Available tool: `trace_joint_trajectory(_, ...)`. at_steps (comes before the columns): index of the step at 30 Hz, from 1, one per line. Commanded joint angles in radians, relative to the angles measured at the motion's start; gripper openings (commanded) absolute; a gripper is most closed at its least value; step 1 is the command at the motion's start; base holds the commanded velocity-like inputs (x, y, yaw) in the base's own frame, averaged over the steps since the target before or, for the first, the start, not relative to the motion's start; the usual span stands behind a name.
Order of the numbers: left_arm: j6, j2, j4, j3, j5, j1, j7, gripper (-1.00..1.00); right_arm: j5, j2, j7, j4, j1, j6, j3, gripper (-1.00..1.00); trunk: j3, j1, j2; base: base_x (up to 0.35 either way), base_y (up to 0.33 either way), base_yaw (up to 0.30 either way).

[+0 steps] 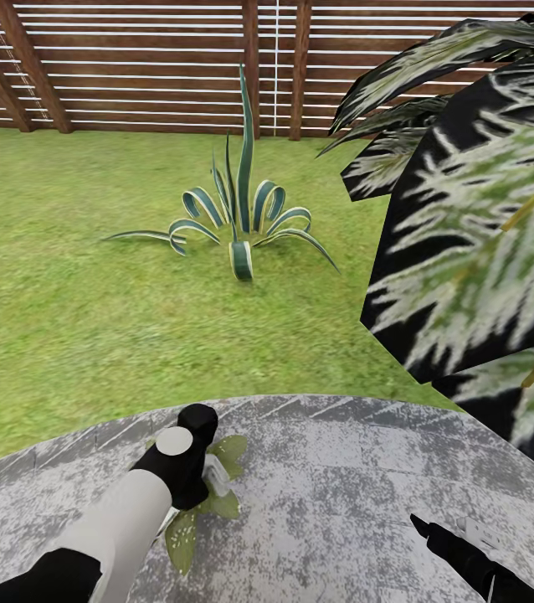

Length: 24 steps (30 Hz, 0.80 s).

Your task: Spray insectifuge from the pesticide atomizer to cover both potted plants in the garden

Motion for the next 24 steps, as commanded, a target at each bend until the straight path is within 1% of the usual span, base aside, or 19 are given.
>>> trace_joint_trajectory(1,0.011,-0.002,-0.001,-0.002,-0.009,0.000,-0.010,-1.00,0.003,0.001,0.007,-0.003,-0.002,0.005,-0.005,1.00,-0.001,0.000,0.000,0.000,0.000,0.000)
trace_joint_trajectory(7,0.011,-0.013,-0.001,-0.002,-0.009,0.000,-0.010,-1.00,0.003,0.001,0.007,-0.003,-0.002,0.005,-0.005,1.00,-0.001,0.000,0.000,0.000,0.000,0.000)
trace_joint_trajectory(15,0.011,-0.013,-0.010,-0.003,-0.009,-0.003,-0.010,-1.00,0.003,0.001,0.007,-0.003,-0.002,0.005,-0.005,1.00,-0.001,0.000,0.000,0.000,0.000,0.000)
trace_joint_trajectory(20,0.011,-0.013,-0.013,-0.003,-0.008,-0.033,-0.010,-1.00,0.003,0.001,0.007,-0.003,-0.002,0.005,-0.005,1.00,-0.001,0.000,0.000,0.000,0.000,0.000)
trace_joint_trajectory(24,0.011,-0.013,-0.013,-0.003,-0.008,-0.047,-0.010,-1.00,0.003,0.001,0.007,-0.003,-0.002,0.005,-0.005,1.00,-0.001,0.000,0.000,0.000,0.000,0.000)
